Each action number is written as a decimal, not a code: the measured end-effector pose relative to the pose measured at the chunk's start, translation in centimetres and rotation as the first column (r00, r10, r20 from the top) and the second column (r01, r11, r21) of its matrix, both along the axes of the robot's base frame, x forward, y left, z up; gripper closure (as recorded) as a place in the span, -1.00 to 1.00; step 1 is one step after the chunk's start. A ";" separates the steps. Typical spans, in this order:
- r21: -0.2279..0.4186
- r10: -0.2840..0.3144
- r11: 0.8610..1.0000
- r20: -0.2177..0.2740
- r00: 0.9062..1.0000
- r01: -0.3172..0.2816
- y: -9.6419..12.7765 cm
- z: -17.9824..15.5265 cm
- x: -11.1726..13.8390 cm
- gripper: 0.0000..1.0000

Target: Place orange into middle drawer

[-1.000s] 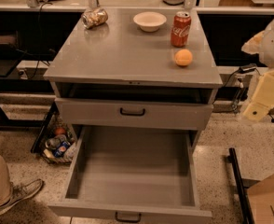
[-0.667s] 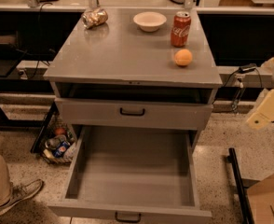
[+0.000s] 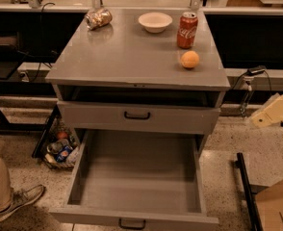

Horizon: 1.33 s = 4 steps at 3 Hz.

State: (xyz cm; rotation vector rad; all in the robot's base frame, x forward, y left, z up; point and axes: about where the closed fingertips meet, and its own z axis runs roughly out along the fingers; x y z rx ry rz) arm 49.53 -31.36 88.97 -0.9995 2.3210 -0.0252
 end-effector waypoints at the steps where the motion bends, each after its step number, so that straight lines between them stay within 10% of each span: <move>1: 0.000 0.000 1.000 0.000 1.000 0.000 0.0 0.0 0.0 -1.00; 4: 0.273 -0.079 0.961 0.152 0.985 0.035 4.8 -0.5 14.5 -1.00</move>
Offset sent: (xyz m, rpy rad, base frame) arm 0.0895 0.0305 -0.0052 0.2503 -0.1418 -0.0261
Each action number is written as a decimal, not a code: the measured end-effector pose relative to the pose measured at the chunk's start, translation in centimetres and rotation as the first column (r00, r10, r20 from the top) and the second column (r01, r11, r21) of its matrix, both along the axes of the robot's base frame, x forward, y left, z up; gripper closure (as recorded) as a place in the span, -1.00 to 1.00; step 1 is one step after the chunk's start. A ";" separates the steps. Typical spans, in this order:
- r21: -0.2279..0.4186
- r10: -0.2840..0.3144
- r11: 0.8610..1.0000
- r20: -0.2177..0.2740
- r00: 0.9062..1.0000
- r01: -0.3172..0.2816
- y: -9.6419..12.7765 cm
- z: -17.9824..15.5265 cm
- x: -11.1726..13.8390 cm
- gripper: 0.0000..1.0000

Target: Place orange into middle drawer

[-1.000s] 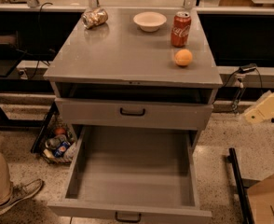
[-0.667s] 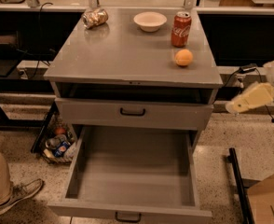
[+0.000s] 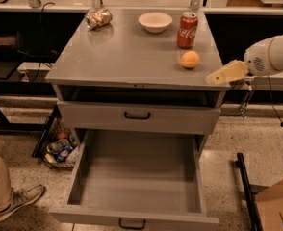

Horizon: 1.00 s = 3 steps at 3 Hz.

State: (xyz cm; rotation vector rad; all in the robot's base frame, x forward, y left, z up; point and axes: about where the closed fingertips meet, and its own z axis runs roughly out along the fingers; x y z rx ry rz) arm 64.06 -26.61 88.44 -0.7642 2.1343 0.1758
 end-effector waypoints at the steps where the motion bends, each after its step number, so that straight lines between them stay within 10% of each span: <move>1: 0.053 -0.040 0.998 0.004 0.999 0.040 1.5 -0.9 3.1 -1.00; 3: 0.090 -0.088 0.992 0.024 0.996 0.085 4.5 -1.9 7.5 -1.00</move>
Offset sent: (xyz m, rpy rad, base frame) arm 0.0851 0.0523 -0.0201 0.0917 -0.0321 -0.0882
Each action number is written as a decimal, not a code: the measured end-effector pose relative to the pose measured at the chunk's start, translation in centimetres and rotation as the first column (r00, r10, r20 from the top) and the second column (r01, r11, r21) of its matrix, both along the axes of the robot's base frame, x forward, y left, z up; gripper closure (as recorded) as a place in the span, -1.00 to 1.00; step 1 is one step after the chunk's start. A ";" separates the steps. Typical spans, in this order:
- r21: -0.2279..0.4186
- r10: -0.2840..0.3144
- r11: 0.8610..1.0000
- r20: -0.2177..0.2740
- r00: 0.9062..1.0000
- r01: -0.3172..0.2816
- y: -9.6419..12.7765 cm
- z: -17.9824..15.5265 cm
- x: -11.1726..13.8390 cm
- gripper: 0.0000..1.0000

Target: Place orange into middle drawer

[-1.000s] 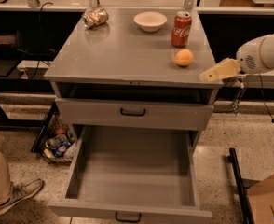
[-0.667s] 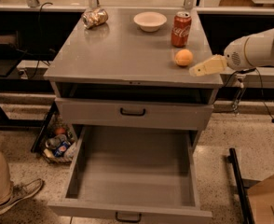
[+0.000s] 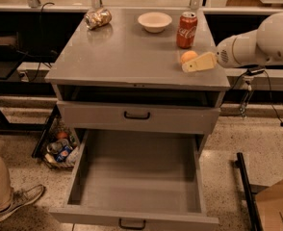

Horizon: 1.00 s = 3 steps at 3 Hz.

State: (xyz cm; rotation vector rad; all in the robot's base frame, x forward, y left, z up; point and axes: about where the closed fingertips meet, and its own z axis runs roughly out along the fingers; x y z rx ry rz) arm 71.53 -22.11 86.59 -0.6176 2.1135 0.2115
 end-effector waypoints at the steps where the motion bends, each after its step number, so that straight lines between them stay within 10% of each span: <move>1: 0.011 -0.019 1.000 0.007 1.000 0.019 1.1 -0.4 1.6 -1.00; 3: 0.015 -0.043 0.999 -0.014 0.999 0.043 2.7 -2.2 3.7 -0.28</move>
Offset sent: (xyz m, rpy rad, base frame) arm 0.0430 0.0261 -0.0129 0.0274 -0.0104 -0.0550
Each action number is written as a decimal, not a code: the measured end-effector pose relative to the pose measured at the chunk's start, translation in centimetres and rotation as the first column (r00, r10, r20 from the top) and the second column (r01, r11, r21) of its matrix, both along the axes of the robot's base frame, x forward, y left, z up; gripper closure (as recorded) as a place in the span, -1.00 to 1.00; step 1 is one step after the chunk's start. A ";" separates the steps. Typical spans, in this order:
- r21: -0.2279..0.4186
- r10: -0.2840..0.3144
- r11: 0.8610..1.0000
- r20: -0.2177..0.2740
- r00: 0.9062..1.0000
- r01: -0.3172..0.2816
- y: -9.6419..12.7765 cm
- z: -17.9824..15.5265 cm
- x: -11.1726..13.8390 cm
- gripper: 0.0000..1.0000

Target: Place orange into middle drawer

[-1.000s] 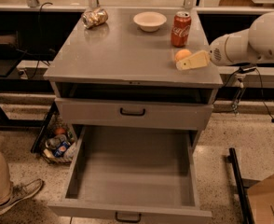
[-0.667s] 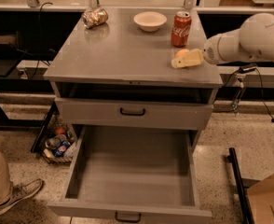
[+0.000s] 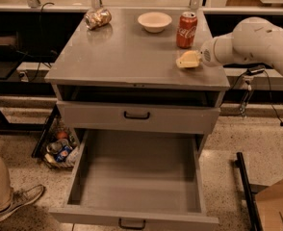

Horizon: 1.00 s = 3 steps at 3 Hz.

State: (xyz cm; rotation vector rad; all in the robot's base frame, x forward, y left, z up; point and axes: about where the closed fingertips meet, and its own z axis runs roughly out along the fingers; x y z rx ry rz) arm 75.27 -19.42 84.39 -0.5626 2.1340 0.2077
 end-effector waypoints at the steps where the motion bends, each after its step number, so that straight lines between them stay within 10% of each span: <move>1: 0.013 0.006 1.000 -0.019 1.000 -0.006 0.8 -1.0 0.3 0.19; 2: 0.053 0.036 0.998 0.024 0.999 -0.037 1.2 0.6 -1.0 0.65; 3: 0.080 0.136 0.986 0.102 0.985 -0.144 0.3 5.3 -7.9 1.00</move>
Offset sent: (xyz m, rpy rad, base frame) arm -0.0328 0.0098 0.0334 0.1041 -0.0958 0.0885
